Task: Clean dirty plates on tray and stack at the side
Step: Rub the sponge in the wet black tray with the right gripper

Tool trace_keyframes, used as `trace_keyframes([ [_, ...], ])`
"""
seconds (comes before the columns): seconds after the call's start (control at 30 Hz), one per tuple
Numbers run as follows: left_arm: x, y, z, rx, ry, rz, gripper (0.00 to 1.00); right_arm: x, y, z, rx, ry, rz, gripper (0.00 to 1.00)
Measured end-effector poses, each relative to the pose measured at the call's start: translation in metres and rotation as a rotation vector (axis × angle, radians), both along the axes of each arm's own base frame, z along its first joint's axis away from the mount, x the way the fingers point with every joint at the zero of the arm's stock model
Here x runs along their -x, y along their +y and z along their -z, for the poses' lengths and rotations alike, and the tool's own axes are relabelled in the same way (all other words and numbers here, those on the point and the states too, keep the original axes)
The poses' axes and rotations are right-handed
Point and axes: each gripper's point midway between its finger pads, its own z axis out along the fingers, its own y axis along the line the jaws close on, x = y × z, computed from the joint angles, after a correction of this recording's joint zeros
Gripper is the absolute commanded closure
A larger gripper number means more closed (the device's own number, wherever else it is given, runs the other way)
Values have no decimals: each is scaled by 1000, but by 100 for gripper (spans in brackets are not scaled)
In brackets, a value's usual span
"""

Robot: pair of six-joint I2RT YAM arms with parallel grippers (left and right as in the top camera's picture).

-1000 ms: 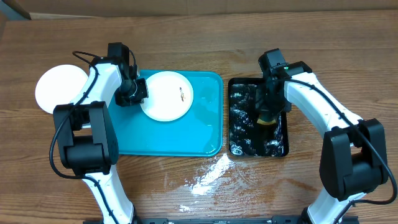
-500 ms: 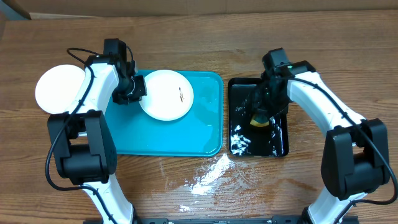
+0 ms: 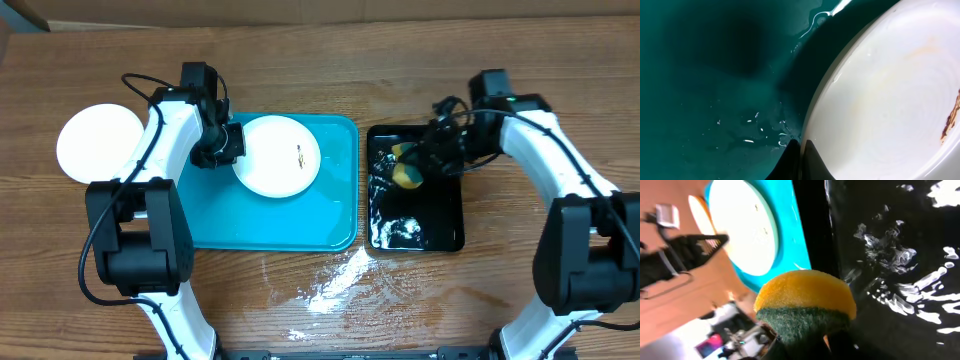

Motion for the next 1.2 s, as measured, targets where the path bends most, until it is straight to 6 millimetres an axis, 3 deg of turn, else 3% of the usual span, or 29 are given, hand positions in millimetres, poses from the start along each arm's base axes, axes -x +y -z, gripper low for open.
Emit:
trace_keyframes([
  [0.13,0,0,0,-2,0,0,96,1,-11,0,1,7,13,96],
  [0.27,0,0,0,-2,1,0,96,3,-5,-2,-18,8,-1,96],
  [0.37,1,0,0,-2,6,-6,96,5,-8,16,131,19,-8,96],
  [0.47,4,0,0,0,17,-22,96,11,-4,22,185,28,-30,96],
  [0.57,3,0,0,0,13,-23,96,10,7,17,144,13,-46,96],
  [0.67,3,0,-1,0,13,-23,96,22,4,12,100,82,-42,96],
  [0.83,3,0,-1,1,13,-26,96,20,-12,4,32,81,-14,96],
  [1.0,4,0,-1,1,16,-26,96,20,-4,-14,-102,40,-41,96],
  [1.2,5,0,-1,0,20,-26,96,23,0,-19,-139,31,-59,96],
])
